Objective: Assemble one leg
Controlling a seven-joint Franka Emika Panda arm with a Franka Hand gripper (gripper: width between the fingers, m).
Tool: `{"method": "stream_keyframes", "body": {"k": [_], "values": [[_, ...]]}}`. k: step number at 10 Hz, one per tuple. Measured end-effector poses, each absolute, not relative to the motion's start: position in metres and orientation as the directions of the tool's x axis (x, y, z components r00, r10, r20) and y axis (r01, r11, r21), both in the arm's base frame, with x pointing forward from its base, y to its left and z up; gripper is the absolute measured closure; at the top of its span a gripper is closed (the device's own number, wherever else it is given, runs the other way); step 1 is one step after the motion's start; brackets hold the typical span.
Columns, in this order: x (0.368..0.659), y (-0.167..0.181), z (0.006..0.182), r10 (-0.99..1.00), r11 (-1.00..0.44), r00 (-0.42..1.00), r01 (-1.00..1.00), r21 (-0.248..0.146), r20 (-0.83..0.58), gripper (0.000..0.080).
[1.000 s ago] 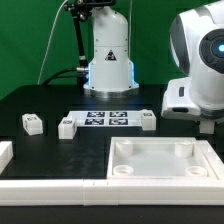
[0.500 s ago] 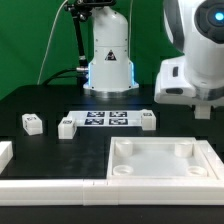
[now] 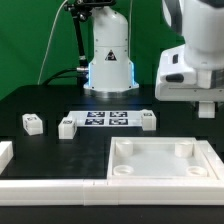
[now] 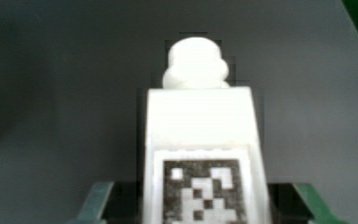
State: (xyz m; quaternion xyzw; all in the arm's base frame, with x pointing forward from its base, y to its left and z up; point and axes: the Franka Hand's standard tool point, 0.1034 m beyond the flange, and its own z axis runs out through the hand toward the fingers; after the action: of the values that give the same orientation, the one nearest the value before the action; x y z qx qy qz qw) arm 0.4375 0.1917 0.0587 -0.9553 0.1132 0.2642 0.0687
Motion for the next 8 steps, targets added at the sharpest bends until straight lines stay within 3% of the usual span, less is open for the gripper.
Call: {"method": "stream_keyframes", "body": {"k": [3, 8], "values": [[0.445, 0.181, 0.056, -0.175, -0.971, 0.923, -0.219, -0.094, -0.343, 0.0509], [0.474, 0.164, 0.096, -0.168, -0.977, 0.984, -0.158, -0.141, 0.065, 0.0509]]}}
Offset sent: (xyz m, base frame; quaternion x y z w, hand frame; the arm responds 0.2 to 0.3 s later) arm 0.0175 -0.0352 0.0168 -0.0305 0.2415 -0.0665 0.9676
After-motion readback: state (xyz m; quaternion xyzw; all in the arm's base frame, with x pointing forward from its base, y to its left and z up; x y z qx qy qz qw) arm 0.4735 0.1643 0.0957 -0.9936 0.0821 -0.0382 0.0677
